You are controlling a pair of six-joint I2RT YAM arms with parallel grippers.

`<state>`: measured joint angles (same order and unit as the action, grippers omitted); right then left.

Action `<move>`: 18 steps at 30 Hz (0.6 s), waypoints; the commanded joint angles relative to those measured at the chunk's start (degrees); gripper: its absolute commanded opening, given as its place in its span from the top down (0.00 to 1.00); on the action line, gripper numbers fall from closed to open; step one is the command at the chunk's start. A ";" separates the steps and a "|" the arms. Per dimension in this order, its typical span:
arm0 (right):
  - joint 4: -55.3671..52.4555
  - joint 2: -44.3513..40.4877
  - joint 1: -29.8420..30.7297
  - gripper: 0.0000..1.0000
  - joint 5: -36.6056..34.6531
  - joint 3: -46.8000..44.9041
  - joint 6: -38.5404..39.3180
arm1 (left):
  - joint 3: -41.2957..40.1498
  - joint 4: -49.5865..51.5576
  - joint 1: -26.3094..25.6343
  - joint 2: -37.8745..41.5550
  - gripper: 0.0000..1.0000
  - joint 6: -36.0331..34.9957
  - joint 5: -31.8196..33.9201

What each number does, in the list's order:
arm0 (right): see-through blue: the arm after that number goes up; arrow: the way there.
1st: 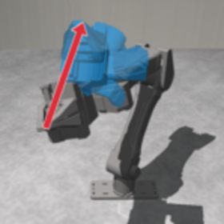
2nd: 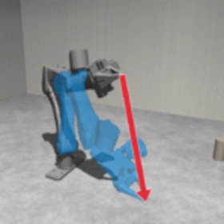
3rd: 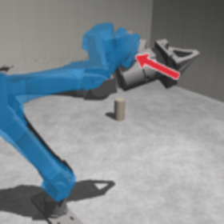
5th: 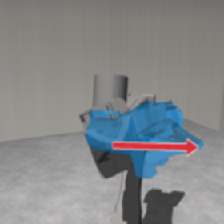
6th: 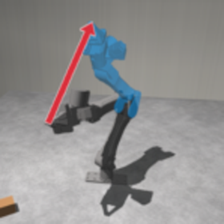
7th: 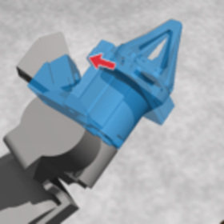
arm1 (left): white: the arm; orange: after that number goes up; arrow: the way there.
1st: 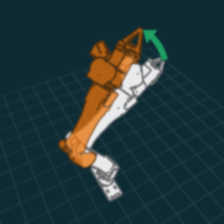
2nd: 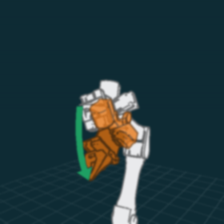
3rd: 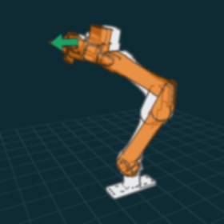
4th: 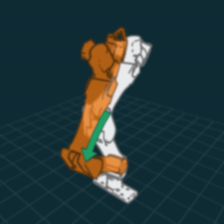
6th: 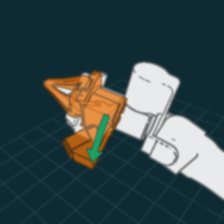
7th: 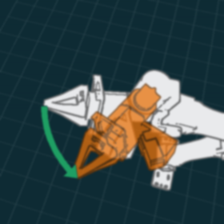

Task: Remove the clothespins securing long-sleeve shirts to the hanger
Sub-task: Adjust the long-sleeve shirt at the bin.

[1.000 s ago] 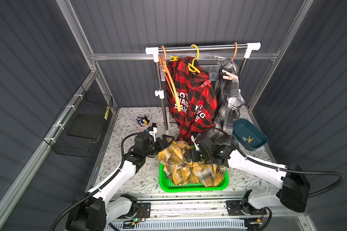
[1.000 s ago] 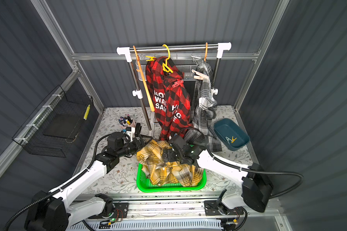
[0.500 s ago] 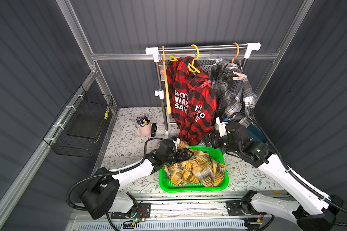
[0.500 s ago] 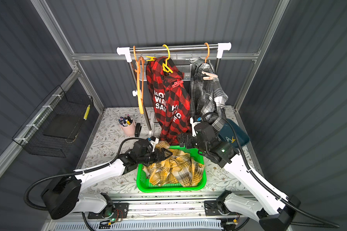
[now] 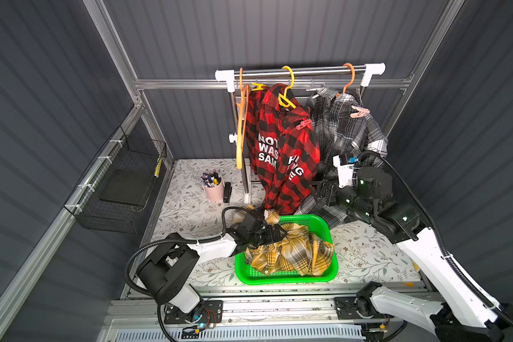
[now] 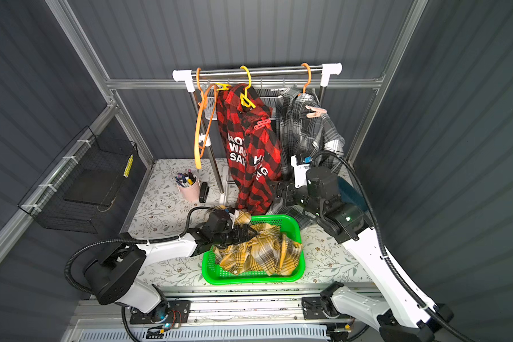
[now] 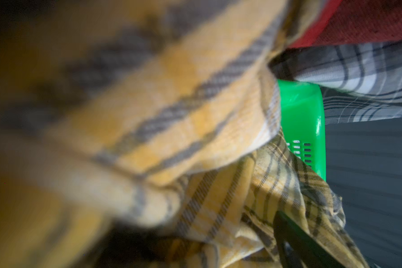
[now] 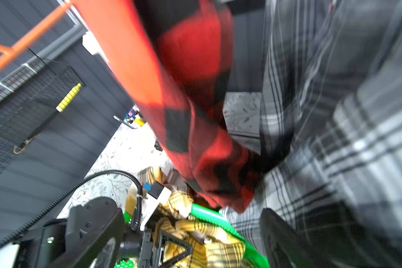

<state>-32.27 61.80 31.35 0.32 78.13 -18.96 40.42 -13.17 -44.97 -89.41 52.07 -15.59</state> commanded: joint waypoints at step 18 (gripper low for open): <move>0.74 17.90 -2.40 0.23 2.60 26.79 8.06 | 7.03 12.48 0.06 15.90 0.01 -12.22 4.09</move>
<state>-31.35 78.63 29.36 3.40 102.19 -12.16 45.10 -4.60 -44.97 -75.77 43.79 -13.17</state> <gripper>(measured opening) 0.780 0.990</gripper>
